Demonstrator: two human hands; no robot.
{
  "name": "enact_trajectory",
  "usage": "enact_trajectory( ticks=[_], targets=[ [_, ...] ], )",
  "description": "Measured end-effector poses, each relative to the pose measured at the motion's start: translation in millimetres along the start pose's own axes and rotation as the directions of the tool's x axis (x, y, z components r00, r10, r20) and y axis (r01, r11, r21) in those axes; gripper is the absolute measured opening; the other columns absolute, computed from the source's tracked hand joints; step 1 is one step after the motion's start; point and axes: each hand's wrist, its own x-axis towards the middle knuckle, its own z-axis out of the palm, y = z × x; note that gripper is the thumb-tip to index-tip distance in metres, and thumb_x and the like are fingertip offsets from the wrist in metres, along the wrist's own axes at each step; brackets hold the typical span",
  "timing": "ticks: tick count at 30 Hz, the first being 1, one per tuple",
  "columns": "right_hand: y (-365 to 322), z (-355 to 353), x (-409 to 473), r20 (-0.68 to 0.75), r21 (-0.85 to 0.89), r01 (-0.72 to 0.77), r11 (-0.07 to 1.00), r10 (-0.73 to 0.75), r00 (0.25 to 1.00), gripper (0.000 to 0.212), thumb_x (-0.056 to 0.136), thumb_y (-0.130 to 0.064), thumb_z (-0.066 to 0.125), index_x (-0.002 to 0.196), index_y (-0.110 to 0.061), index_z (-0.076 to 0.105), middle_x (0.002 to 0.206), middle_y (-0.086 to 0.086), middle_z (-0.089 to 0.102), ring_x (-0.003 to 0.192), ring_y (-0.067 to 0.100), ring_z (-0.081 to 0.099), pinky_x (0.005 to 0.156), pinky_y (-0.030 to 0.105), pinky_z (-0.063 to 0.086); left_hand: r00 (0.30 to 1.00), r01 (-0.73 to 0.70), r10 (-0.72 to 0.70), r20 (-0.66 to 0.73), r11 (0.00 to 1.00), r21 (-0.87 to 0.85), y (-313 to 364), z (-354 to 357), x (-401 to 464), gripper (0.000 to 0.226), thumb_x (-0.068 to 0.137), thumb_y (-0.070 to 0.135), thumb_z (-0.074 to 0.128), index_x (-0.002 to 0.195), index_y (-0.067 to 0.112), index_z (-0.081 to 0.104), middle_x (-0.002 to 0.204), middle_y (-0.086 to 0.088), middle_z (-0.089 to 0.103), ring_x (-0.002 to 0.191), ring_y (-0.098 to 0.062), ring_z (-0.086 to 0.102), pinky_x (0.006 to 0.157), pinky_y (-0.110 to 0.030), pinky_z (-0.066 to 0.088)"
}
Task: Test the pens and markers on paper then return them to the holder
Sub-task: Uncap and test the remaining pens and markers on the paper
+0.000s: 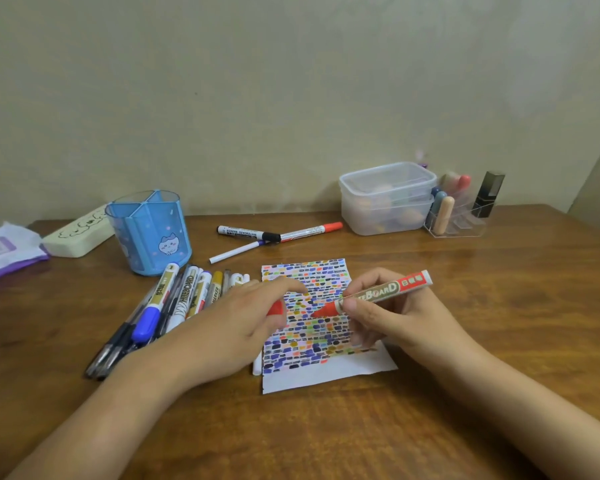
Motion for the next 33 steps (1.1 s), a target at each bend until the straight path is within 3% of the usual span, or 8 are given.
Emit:
enact_trajectory(
  ticks=[3, 6, 11, 22, 25, 28, 33],
  targets=[
    [-0.2, 1.4, 0.4, -0.032, 0.048, -0.027, 0.998, 0.029, 0.999, 0.012, 0.093, -0.022, 0.065, 0.099, -0.012, 0.069, 0.078, 0.007, 0.074, 0.072, 0.023, 0.072, 0.063, 0.031, 0.056, 1.0, -0.008, 0.007, -0.027, 0.999, -0.049, 1.3, 2.3, 0.9, 0.044, 0.101, 0.034, 0.052, 0.133, 0.058, 0.034, 0.11, 0.024, 0.052, 0.106, -0.003, 0.051, 0.087, -0.025, 0.045],
    [-1.4, 3.9, 0.3, -0.029, 0.077, -0.056, 0.995, 0.058, 0.998, 0.013, 0.098, -0.021, 0.058, 0.101, -0.014, 0.068, 0.076, 0.009, 0.074, 0.073, 0.025, 0.072, 0.065, 0.031, 0.056, 0.999, -0.025, 0.021, -0.049, 0.995, -0.093, 3.8, 3.7, 0.7, 0.044, 0.099, 0.03, 0.057, 0.132, 0.054, 0.041, 0.101, 0.021, 0.061, 0.1, 0.002, 0.054, 0.079, -0.017, 0.044],
    [-3.4, 5.8, -1.5, -0.01, 0.085, -0.054, 0.995, 0.055, 0.998, 0.024, 0.082, -0.033, 0.067, 0.094, -0.013, 0.061, 0.079, 0.01, 0.076, 0.075, 0.028, 0.074, 0.065, 0.032, 0.058, 0.998, -0.029, 0.022, -0.065, 0.993, -0.11, 8.4, 4.1, 0.1, 0.042, 0.097, 0.033, 0.06, 0.128, 0.056, 0.043, 0.1, 0.026, 0.06, 0.1, 0.017, 0.047, 0.07, -0.005, 0.038],
    [-0.8, 6.4, 0.3, 0.006, 0.054, -0.024, 0.998, 0.024, 1.0, 0.02, 0.087, -0.034, 0.075, 0.095, -0.016, 0.07, 0.082, 0.009, 0.076, 0.074, 0.025, 0.073, 0.068, 0.035, 0.058, 0.992, -0.092, 0.079, -0.096, 0.986, -0.142, 15.4, 2.8, -3.9, 0.036, 0.095, 0.037, 0.062, 0.124, 0.054, 0.051, 0.106, 0.015, 0.063, 0.099, 0.005, 0.051, 0.077, -0.008, 0.04],
    [-1.8, 7.2, -0.3, 0.001, 0.101, -0.034, 0.994, 0.034, 0.999, 0.023, 0.082, -0.035, 0.066, 0.094, -0.016, 0.069, 0.08, 0.01, 0.075, 0.073, 0.026, 0.072, 0.065, 0.032, 0.056, 0.989, -0.112, 0.091, -0.114, 0.975, -0.192, 17.8, 1.7, -5.8, 0.033, 0.094, 0.039, 0.063, 0.12, 0.056, 0.053, 0.104, 0.012, 0.066, 0.097, 0.0, 0.053, 0.079, -0.013, 0.041],
    [-3.7, 5.8, -1.2, -0.005, 0.126, -0.022, 0.992, 0.023, 1.0, 0.028, 0.085, -0.037, 0.076, 0.094, -0.014, 0.062, 0.079, 0.01, 0.075, 0.072, 0.026, 0.071, 0.066, 0.033, 0.054, 0.99, -0.11, 0.09, -0.111, 0.976, -0.189, 18.9, 1.9, -5.9, 0.03, 0.095, 0.041, 0.06, 0.121, 0.055, 0.053, 0.108, 0.016, 0.063, 0.102, 0.008, 0.048, 0.077, -0.004, 0.039],
    [-2.8, 2.7, -2.5, 0.03, 0.085, 0.009, 0.996, -0.012, 0.999, 0.017, 0.08, -0.034, 0.083, 0.089, -0.024, 0.072, 0.083, 0.005, 0.075, 0.073, 0.022, 0.07, 0.071, 0.039, 0.053, 0.99, -0.126, 0.11, -0.094, 0.974, -0.189, 19.9, 1.6, -5.3, 0.03, 0.099, 0.038, 0.053, 0.128, 0.049, 0.053, 0.11, 0.022, 0.062, 0.102, 0.013, 0.048, 0.075, -0.002, 0.037]
  ],
)
